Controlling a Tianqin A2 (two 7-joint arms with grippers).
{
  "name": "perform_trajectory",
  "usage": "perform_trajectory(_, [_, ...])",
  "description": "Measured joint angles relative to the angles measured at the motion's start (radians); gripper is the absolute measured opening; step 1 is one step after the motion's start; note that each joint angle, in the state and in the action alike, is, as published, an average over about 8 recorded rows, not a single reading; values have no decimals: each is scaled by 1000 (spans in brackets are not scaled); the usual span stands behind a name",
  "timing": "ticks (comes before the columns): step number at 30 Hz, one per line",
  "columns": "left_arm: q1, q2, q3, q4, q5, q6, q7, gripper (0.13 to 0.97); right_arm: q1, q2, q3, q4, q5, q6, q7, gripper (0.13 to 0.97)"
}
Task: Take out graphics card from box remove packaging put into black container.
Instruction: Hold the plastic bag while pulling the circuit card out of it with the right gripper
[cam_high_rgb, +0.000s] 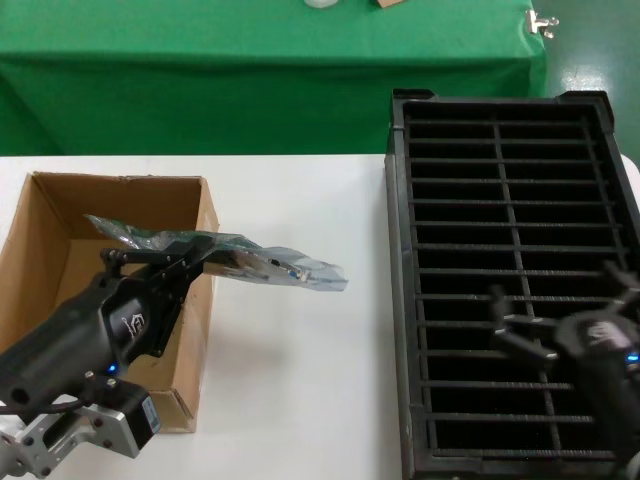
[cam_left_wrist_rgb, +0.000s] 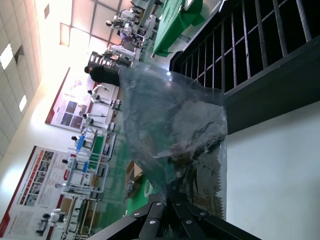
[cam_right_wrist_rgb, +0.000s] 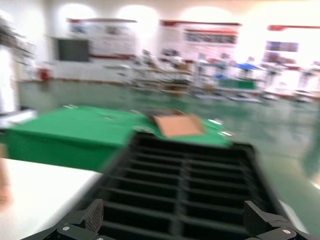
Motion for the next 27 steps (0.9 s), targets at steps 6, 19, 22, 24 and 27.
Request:
perform_trajectory(6, [-3,-10,4,1,2,-6,-10,139,-6,31,-42,77,38,-162,-37,966])
perform_trajectory(19, [-5,-23,14,1,7,-19,-22,139,55,87,-172,135,44,-350,-47,933])
perform_trajectory(22, [-5,-25,16,1,7,-21,-24,139,104,71,-215,118,3,-329,-27,911])
perform_trajectory(24, [-5,-26,17,1,8,-23,-25,139,137,60,-245,105,-32,-308,-5,904])
perform_trajectory(27, [-6,-28,19,1,8,-25,-27,139,183,38,-289,85,-97,-275,38,858])
